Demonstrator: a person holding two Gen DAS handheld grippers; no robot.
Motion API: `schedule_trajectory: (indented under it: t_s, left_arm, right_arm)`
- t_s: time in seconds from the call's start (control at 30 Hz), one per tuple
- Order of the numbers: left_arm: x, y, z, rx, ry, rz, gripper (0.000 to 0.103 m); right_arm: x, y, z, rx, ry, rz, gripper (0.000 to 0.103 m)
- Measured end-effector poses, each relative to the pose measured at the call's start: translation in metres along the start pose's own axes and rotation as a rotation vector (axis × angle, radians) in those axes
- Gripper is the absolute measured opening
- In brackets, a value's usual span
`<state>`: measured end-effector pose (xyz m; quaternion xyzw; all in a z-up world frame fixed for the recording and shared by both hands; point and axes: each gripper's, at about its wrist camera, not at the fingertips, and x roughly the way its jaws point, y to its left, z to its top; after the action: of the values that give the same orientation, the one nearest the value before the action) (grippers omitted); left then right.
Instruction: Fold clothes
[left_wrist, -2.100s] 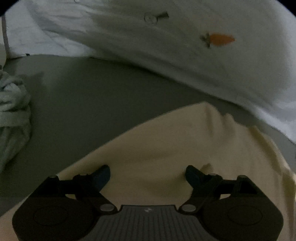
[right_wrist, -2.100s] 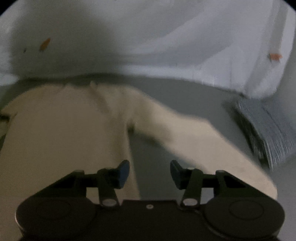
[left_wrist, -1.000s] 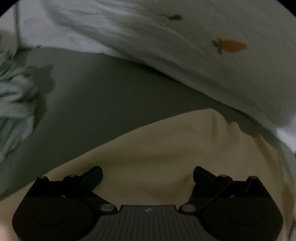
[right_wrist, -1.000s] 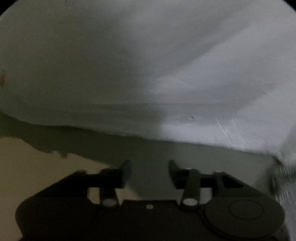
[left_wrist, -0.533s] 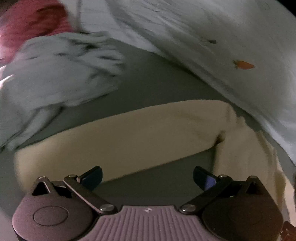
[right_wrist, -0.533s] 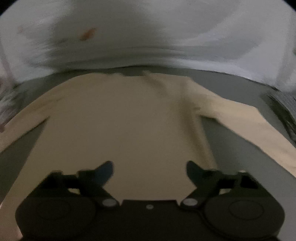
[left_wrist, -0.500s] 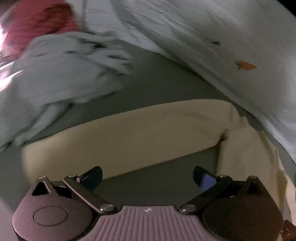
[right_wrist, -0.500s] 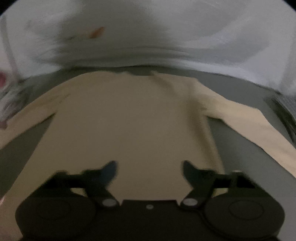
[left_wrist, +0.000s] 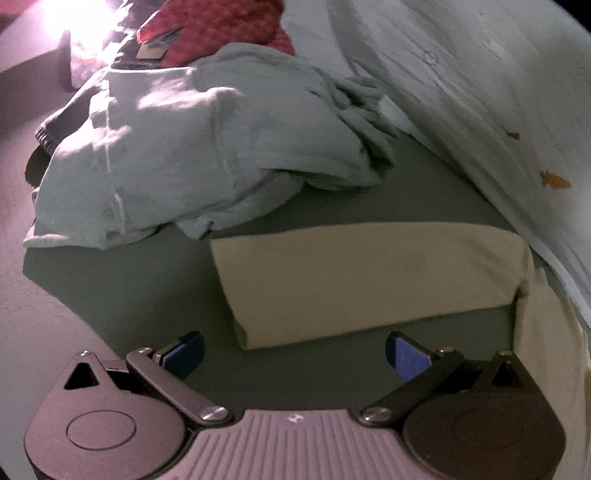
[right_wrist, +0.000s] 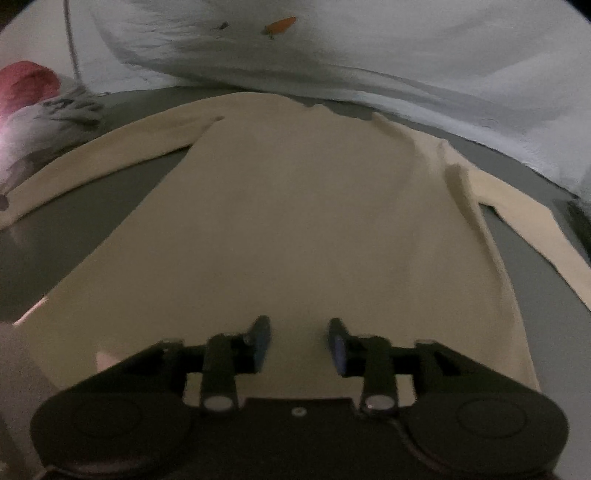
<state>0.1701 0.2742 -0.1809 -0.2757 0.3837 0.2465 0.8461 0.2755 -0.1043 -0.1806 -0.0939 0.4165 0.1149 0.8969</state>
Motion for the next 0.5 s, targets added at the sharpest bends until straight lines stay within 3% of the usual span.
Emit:
schedule_trajectory:
  t_s: [0.1, 0.17, 0.23, 0.27, 0.3, 0.33, 0.37, 0.5]
  left_arm:
    - [0.006, 0.002, 0.003, 0.001, -0.024, -0.003, 0.102]
    - [0.009, -0.004, 0.002, 0.032, -0.053, 0.013, 0.093]
    - [0.011, -0.014, 0.002, 0.088, -0.087, 0.049, 0.059]
    - [0.013, -0.018, 0.003, 0.116, -0.099, 0.081, 0.05]
    - [0.015, -0.021, 0.005, 0.137, -0.108, 0.118, 0.025]
    - [0.016, -0.024, 0.006, 0.152, -0.114, 0.16, 0.006]
    - [0.017, -0.024, 0.011, 0.147, -0.108, 0.165, 0.006]
    - [-0.001, -0.031, 0.03, 0.052, -0.127, 0.032, 0.004]
  right_arm:
    - [0.003, -0.002, -0.001, 0.002, -0.009, -0.009, 0.04]
    - [0.005, -0.003, 0.0, -0.001, -0.011, -0.01, 0.04]
    - [0.008, -0.003, 0.0, -0.01, -0.013, -0.013, 0.041]
    - [0.009, -0.004, 0.001, -0.017, -0.013, -0.016, 0.042]
    - [0.01, -0.004, 0.002, -0.023, -0.012, -0.016, 0.042]
    - [0.01, -0.004, 0.002, -0.029, -0.011, -0.017, 0.043]
    - [0.011, -0.004, 0.003, -0.035, -0.011, -0.018, 0.043]
    - [0.011, -0.006, 0.006, -0.051, -0.001, -0.008, 0.044]
